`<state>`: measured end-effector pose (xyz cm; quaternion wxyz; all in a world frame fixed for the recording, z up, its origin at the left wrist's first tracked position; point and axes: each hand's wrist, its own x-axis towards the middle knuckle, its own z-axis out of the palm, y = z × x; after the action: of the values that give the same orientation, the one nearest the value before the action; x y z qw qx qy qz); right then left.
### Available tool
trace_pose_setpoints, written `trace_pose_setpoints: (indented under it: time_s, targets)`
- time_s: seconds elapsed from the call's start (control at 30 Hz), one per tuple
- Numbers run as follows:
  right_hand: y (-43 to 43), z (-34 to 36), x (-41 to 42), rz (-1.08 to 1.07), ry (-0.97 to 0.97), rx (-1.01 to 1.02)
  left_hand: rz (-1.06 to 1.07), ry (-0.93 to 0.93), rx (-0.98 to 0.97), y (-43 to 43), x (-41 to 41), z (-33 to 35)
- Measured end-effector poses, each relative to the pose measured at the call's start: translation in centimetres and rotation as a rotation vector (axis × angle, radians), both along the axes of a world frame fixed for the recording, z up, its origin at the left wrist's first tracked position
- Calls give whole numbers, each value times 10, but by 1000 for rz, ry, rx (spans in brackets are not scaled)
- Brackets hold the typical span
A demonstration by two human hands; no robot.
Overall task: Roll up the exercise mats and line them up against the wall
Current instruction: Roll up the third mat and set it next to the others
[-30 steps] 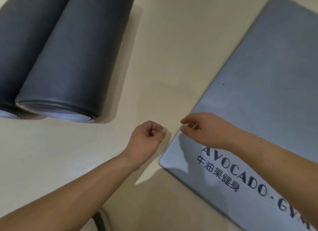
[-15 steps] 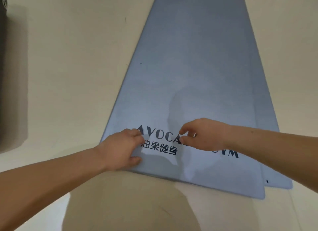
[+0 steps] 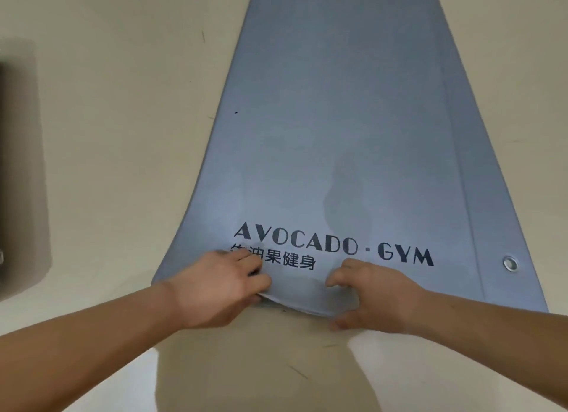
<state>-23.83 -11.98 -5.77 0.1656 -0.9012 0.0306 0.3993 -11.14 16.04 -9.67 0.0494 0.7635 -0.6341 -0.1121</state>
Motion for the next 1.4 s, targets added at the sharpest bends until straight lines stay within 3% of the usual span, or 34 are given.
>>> trace_pose_setpoints:
  time_s: [0.13,0.23,0.33,0.47,0.57,0.63,0.73,0.87,1.03,1.13,1.2,1.27,1.33,1.4]
  targets:
    - [-9,18,-2,-33,-134,51,15,-114,-86,-37,33,67]
    - [-22,42,-2,-138,-294,138,40,-128,186,-71,39,106]
    - [-30,66,-1,-38,-343,114,37,-101,462,-78,29,128]
    - [-42,100,2,86,-175,121,75,110,450,-71,10,155]
    - [-57,135,1,17,104,275,109,388,503,-84,-2,181]
    - [-67,152,1,-52,158,318,159,502,561,-103,8,194]
    - [-79,160,5,-136,-106,111,188,423,583,-138,43,199]
    - [-58,165,6,96,-603,-470,245,287,552,-182,85,194]
    - [-32,130,-5,133,-463,-518,338,41,471,-203,104,179]
    - [-51,92,-3,123,-477,-530,359,-140,173,-186,88,170]
    - [-58,76,2,101,-492,-520,200,-273,-35,-169,67,164]
    - [-64,63,10,109,-548,-523,93,-337,56,-153,46,155]
    - [-69,58,22,116,-611,-504,164,-340,329,-145,31,136]
    - [-72,60,31,115,-622,-509,263,-343,412,-139,19,114]
